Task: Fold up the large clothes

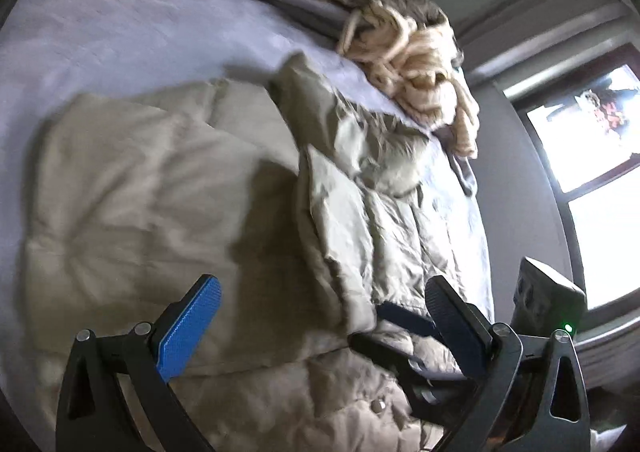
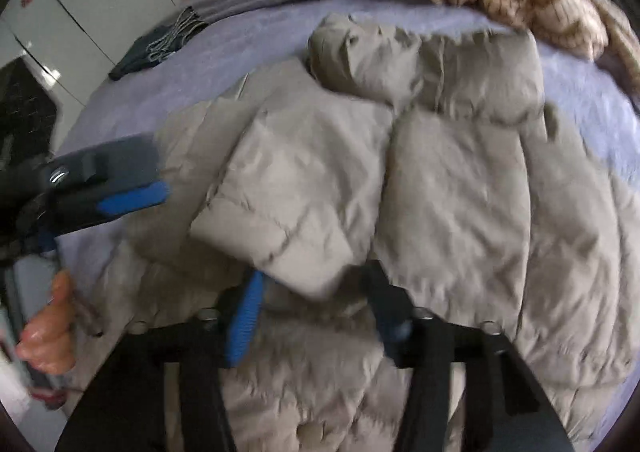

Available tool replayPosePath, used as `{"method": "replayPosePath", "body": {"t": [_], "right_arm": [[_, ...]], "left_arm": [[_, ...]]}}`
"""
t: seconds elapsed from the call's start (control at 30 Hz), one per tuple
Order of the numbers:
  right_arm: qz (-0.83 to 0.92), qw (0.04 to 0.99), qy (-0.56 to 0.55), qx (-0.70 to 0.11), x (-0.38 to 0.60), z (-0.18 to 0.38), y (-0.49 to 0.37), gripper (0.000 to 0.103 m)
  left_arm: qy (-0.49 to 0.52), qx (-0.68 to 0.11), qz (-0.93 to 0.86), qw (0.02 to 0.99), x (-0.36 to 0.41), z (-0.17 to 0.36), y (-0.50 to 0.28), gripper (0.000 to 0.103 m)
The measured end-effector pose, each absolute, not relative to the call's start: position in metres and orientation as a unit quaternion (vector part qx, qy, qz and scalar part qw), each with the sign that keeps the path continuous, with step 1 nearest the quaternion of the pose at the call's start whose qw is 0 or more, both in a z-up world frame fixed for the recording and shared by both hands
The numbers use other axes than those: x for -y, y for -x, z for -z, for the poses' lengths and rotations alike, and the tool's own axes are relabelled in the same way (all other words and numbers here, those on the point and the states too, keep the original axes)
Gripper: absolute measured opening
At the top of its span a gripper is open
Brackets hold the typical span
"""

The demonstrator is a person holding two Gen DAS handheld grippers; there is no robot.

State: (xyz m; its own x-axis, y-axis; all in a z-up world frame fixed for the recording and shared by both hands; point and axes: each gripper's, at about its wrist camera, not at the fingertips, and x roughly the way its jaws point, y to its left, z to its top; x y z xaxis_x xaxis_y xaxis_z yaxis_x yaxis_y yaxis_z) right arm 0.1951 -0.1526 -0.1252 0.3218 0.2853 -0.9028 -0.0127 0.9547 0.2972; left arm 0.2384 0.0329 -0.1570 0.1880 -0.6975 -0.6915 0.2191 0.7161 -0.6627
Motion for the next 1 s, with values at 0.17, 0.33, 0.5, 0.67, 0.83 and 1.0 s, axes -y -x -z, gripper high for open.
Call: {"method": "replayPosePath", "body": {"t": [0.17, 0.33, 0.5, 0.67, 0.83, 1.0], "right_arm": [[-0.033, 0.769, -0.270, -0.579, 0.249, 0.132, -0.143, 0.061], [0.073, 0.716, -0.477, -0.504, 0.362, 0.150, -0.076, 0.061], [0.140, 0.695, -0.550, -0.441, 0.417, 0.159, -0.058, 0.008], [0.096, 0.769, -0.438, -0.457, 0.408, 0.128, -0.093, 0.006], [0.097, 0.756, -0.386, -0.520, 0.398, 0.163, -0.106, 0.006], [0.090, 0.739, -0.396, -0.538, 0.403, 0.165, -0.095, 0.029]], "left_arm": [[0.202, -0.578, 0.309, 0.728, -0.002, 0.174, -0.244, 0.102], [0.187, -0.590, 0.310, 0.722, 0.027, 0.181, -0.252, 0.047], [0.151, -0.570, 0.295, 0.752, 0.038, 0.168, -0.243, 0.010], [0.098, -0.557, 0.277, 0.777, 0.023, 0.166, -0.223, 0.010], [0.076, -0.578, 0.241, 0.776, 0.013, 0.194, -0.227, 0.015], [0.005, -0.536, 0.154, 0.830, -0.002, 0.169, -0.222, 0.059]]}}
